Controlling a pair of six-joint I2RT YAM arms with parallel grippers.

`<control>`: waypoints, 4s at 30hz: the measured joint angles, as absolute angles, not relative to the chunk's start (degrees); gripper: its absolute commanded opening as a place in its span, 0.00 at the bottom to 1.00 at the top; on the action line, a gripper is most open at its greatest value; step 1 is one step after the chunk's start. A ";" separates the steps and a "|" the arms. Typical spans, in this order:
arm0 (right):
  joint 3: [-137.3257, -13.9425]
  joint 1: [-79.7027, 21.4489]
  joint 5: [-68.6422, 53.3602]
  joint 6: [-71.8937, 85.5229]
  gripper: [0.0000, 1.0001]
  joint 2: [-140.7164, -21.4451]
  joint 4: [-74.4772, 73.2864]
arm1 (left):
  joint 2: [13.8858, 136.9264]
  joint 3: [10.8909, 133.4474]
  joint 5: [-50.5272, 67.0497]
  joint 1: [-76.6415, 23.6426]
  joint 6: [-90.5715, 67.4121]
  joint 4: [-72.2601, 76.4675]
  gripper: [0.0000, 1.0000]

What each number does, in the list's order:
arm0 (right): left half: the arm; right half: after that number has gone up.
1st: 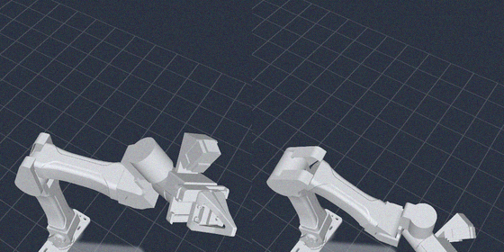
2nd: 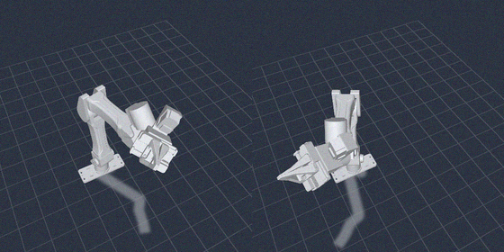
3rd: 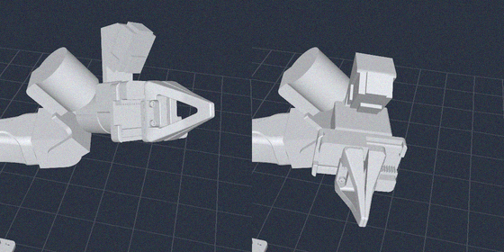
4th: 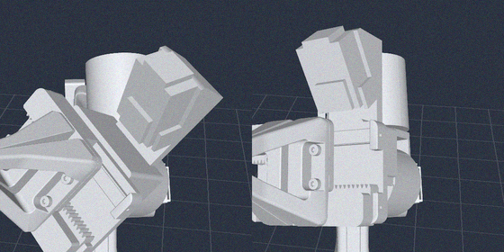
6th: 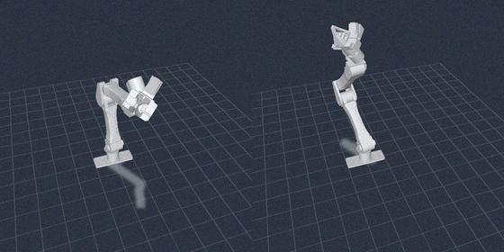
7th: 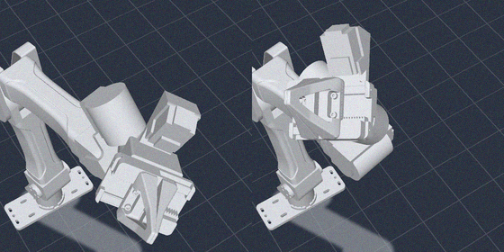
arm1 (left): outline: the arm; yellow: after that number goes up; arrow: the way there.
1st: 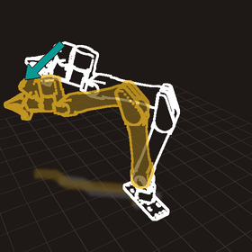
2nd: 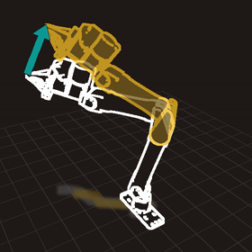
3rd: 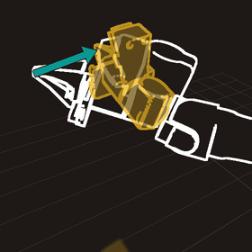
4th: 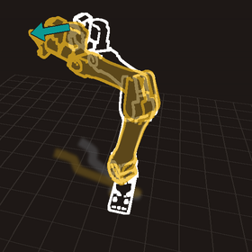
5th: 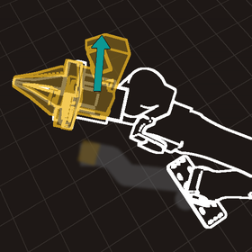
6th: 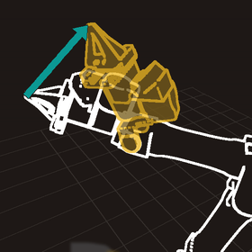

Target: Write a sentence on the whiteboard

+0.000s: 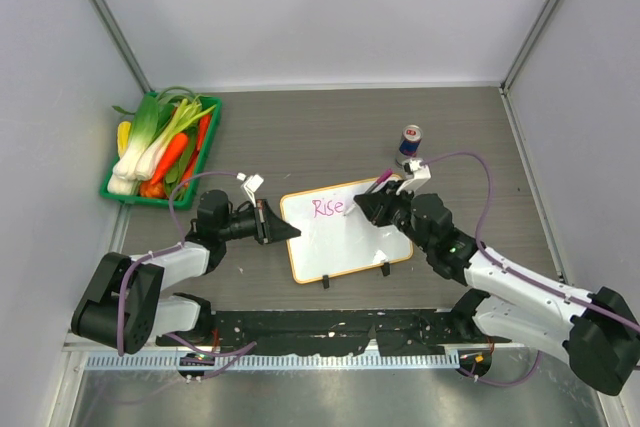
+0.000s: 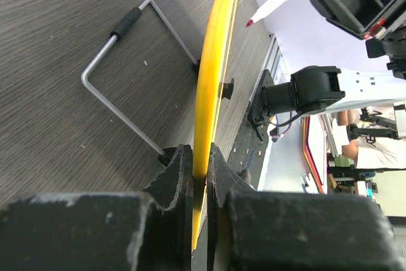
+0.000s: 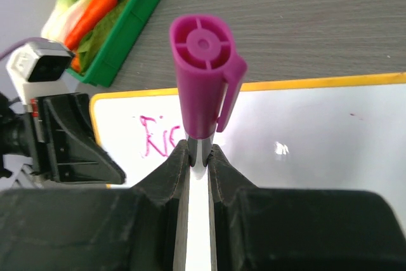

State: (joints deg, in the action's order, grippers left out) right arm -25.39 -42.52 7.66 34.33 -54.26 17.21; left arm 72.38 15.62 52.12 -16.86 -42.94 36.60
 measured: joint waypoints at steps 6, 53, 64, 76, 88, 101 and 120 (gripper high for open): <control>-25.36 -42.39 6.55 34.87 0.01 -51.75 20.38 | 72.36 15.62 52.12 -16.88 -42.94 36.60 0.00; -27.86 -41.89 17.58 30.28 0.01 -55.33 18.57 | 72.51 15.64 52.14 -16.88 -42.94 36.64 0.00; -27.86 -41.89 17.87 30.30 0.01 -56.77 18.87 | 72.55 15.68 52.12 -16.86 -42.98 36.58 0.00; -27.86 -41.89 15.79 30.35 0.01 -57.04 19.00 | 72.55 15.68 52.12 -16.88 -42.98 36.60 0.00; -26.92 -41.89 15.35 30.70 0.01 -55.44 17.21 | 72.55 15.68 52.12 -16.88 -42.98 36.60 0.00; -26.39 -41.89 15.57 30.65 0.01 -54.00 15.14 | 72.55 15.70 52.12 -16.86 -42.96 36.60 0.00; -26.39 -41.87 13.85 31.99 0.01 -55.44 17.04 | 72.55 15.68 52.10 -16.86 -42.96 36.53 0.00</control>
